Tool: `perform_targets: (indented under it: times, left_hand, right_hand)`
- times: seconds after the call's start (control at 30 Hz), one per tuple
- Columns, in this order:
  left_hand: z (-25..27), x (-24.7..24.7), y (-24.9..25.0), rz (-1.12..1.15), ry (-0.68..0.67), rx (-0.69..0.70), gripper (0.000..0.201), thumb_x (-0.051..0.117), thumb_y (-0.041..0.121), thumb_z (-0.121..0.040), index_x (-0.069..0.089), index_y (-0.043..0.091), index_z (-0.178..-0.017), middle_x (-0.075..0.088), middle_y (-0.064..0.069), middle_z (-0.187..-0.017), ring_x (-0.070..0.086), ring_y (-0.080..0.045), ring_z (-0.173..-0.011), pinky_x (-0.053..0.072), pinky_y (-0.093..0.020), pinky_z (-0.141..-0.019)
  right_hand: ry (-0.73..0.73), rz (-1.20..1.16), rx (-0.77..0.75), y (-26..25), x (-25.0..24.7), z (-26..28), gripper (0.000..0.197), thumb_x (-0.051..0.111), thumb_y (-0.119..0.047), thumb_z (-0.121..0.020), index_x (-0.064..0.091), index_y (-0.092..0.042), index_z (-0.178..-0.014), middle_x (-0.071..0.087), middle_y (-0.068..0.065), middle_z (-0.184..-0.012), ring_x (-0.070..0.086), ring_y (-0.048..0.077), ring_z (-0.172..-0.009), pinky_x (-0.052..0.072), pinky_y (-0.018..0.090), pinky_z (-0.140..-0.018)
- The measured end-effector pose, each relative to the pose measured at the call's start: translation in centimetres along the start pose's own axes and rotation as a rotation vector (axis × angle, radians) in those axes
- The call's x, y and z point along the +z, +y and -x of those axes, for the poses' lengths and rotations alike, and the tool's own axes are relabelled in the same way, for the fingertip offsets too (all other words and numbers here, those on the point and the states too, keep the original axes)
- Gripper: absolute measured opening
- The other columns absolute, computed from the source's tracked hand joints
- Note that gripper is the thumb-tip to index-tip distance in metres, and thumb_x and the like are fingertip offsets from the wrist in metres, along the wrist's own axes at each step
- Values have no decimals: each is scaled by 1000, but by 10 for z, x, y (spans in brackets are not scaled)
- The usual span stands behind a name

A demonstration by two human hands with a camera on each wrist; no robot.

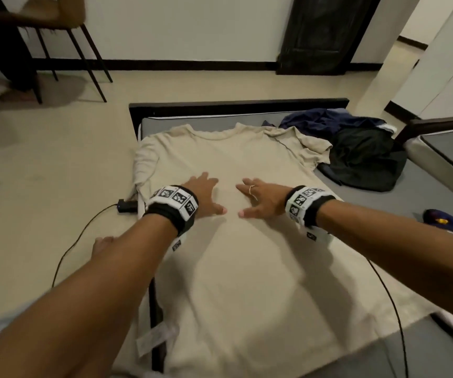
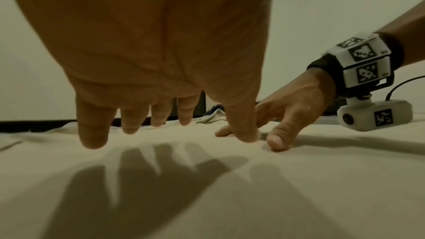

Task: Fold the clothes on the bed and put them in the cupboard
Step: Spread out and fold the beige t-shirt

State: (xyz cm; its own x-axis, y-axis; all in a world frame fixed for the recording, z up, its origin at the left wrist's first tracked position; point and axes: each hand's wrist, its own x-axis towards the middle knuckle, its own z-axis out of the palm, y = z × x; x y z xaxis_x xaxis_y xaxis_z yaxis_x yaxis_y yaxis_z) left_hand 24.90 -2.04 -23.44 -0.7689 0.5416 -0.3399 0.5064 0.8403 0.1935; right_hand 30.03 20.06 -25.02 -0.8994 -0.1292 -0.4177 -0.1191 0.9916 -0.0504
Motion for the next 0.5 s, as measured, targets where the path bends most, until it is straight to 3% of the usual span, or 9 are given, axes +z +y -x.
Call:
perform_targets:
  times: [0.07, 0.17, 0.23, 0.3, 0.37, 0.4, 0.43, 0.5]
  left_hand:
    - [-16, 6, -24, -34, -69, -60, 120, 70, 78, -65, 10, 31, -158, 1, -3, -166, 10, -38, -150, 19, -50, -120]
    - [-33, -1, -73, -73, -102, -239, 145, 61, 96, -43, -6, 35, -157, -11, -4, -166, 3, -43, -150, 14, -55, -120]
    - [-39, -9, -108, -25, -97, -351, 153, 59, 99, -37, -12, 33, -156, -14, -7, -165, 6, -38, -151, 17, -51, -121]
    - [-41, -7, -143, 120, -118, -422, 152, 63, 96, -39, -5, 30, -158, 3, -10, -166, 20, -32, -149, 23, -43, -120]
    - [-40, 1, -170, 185, -221, -438, 154, 56, 103, -25, 26, 26, -156, 36, -9, -157, 40, -28, -140, 30, -40, -116]
    - [-43, 2, -179, 187, -244, -445, 157, 50, 106, -18, 36, 26, -151, 45, -8, -151, 43, -28, -137, 31, -40, -115]
    - [-48, -1, -182, 167, -229, -463, 158, 49, 106, -16, 33, 27, -152, 41, -10, -153, 37, -33, -141, 29, -44, -116]
    - [-59, -22, -168, 47, 2, -526, 151, 60, 100, -35, 6, 28, -157, 4, -14, -165, 6, -46, -149, 15, -61, -116]
  right_hand:
    - [-33, -9, 52, 7, -4, -28, 119, 48, -93, -69, -1, -33, -160, -7, -3, -168, -3, 31, -154, 12, 63, -120]
    - [-48, 2, 150, 42, -19, -53, 124, 44, -97, -65, -1, -30, -160, -8, 0, -168, -4, 32, -154, 7, 57, -122]
    - [-44, -1, 274, 76, -26, -59, 133, 31, -106, -54, -3, -33, -160, -9, -1, -168, -3, 33, -154, 6, 57, -123]
    - [-46, -9, 370, 104, -26, -63, 131, 25, -107, -54, -4, -36, -159, -9, -2, -168, -3, 36, -154, 5, 57, -123]
    - [-72, -21, 412, 120, -27, -70, 126, 24, -106, -58, -4, -36, -159, -9, -3, -168, -3, 38, -153, 3, 57, -123]
    - [-76, -26, 439, 125, -29, -75, 128, 21, -107, -56, -3, -36, -159, -9, -4, -168, -2, 38, -153, 4, 58, -122]
    - [-68, -14, 466, 126, -34, -82, 130, 17, -108, -53, 0, -36, -159, -7, -4, -168, 1, 39, -153, 6, 59, -122]
    - [16, 77, 487, 117, -47, -96, 124, 12, -106, -57, 6, -35, -159, -3, 0, -169, 5, 40, -153, 11, 63, -119]
